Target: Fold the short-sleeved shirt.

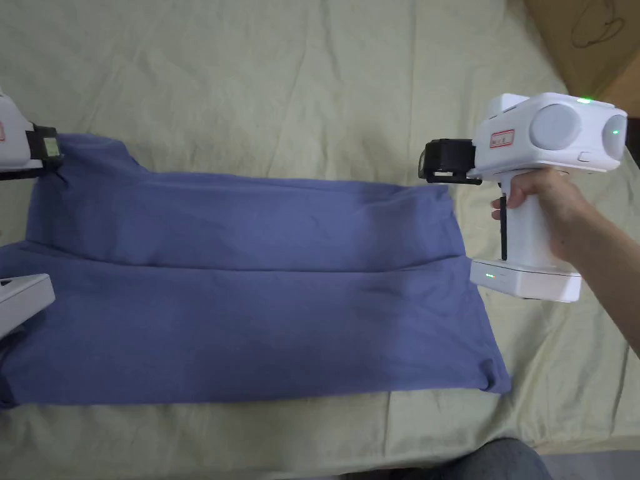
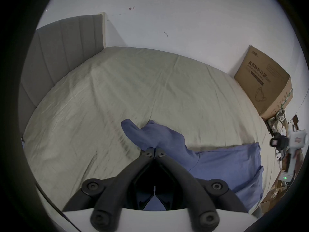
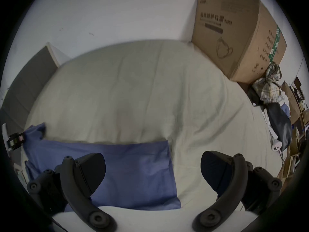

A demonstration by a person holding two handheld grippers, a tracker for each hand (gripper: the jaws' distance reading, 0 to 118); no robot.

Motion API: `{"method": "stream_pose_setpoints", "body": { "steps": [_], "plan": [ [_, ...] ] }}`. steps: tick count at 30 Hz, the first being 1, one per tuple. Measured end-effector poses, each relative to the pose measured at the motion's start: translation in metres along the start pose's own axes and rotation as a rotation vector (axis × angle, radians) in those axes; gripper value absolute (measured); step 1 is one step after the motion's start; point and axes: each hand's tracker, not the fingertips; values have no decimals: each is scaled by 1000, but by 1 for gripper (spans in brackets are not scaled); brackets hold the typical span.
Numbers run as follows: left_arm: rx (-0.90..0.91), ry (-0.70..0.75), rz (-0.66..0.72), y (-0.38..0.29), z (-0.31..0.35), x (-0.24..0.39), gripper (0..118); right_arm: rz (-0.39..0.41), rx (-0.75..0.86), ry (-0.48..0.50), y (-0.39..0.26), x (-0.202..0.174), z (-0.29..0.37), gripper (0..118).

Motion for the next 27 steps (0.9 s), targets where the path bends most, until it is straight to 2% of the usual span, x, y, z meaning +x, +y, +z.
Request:
{"method": "stream_pose_setpoints", "body": {
  "steps": [2,4,6,7,8,9,12,15,18,23,27],
  "plan": [
    [0,-10,12,-1,1,0,0,-35,-40,-20,1,3,-26,112],
    [-4,-9,14,-1,1,1,0,-76,-79,-37,2,4,-47,101],
    [-5,-10,6,-2,2,7,0,-77,-79,-30,3,5,-60,98],
    [-6,-10,4,-2,3,9,0,-81,-76,-26,3,5,-66,91],
    [-9,-9,3,-2,2,10,0,-85,-76,-28,4,4,-70,79],
    [-12,-8,1,-2,2,11,0,-84,-74,-26,4,3,-70,62],
    [-21,-8,-1,-2,-2,17,0,-77,-74,-31,4,0,-72,3],
    [-27,-9,-1,-2,-1,21,0,-80,-80,-2,3,3,-62,2],
    [-22,-23,18,-2,7,21,0,-77,-22,23,5,9,-35,2],
    [19,-67,21,-6,44,16,0,-57,116,111,-3,22,44,2],
    [57,-103,27,-20,80,-1,0,-59,195,143,-39,30,110,2]
  ]
}}
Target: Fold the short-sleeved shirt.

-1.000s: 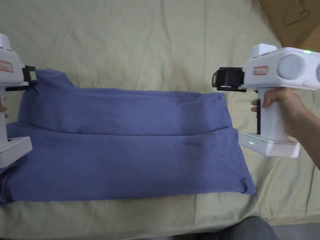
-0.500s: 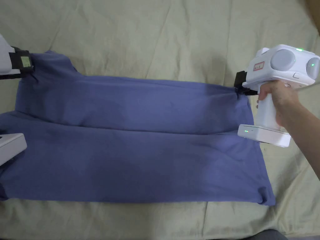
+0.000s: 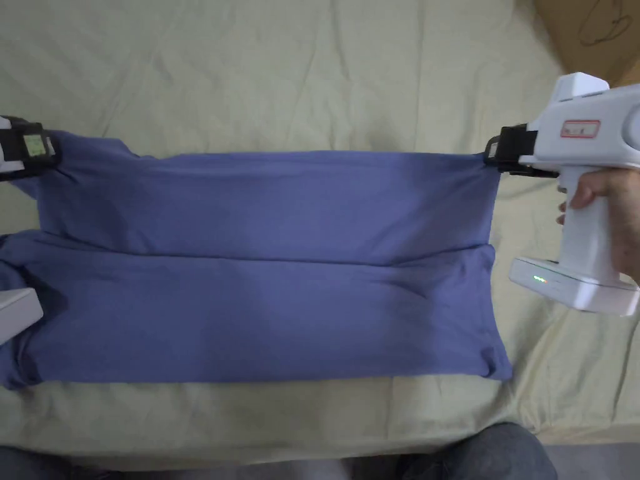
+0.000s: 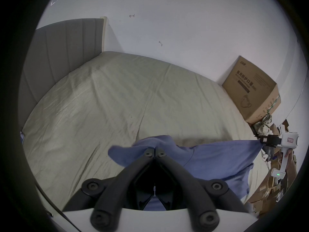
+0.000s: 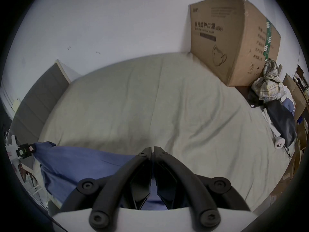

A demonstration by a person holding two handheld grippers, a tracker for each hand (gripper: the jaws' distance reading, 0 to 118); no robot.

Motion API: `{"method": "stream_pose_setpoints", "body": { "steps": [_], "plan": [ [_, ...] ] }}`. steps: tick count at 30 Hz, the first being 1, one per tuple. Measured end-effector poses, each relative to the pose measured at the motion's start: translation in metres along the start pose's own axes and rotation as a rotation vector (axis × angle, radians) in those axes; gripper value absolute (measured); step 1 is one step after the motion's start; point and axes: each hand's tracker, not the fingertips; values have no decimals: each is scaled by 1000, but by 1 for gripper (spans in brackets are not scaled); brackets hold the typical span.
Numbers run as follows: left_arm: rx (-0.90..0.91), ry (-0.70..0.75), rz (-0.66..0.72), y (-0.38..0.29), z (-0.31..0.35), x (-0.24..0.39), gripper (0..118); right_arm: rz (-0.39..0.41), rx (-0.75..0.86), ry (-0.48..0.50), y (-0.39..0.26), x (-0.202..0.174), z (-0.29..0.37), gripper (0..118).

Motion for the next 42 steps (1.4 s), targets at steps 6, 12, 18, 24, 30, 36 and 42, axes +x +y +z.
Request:
{"method": "stream_pose_setpoints", "body": {
  "steps": [6,12,18,24,30,36,42],
  "plan": [
    [10,-33,44,-52,47,-26,0,-29,39,17,-68,6,66,2],
    [-85,41,106,-125,57,-42,0,-74,-60,-29,-151,12,69,2],
    [-205,204,137,-170,49,-59,62,-114,-151,-69,-200,11,67,23],
    [47,270,94,-139,88,-54,108,-40,22,-104,-168,11,101,99],
    [428,298,-176,-100,130,8,112,112,405,-102,-125,-29,153,103],
    [531,258,-248,-101,141,47,93,98,593,-77,-123,-65,173,104],
    [527,202,-273,-110,136,58,15,88,594,-29,-134,-82,169,9]
  ]
}}
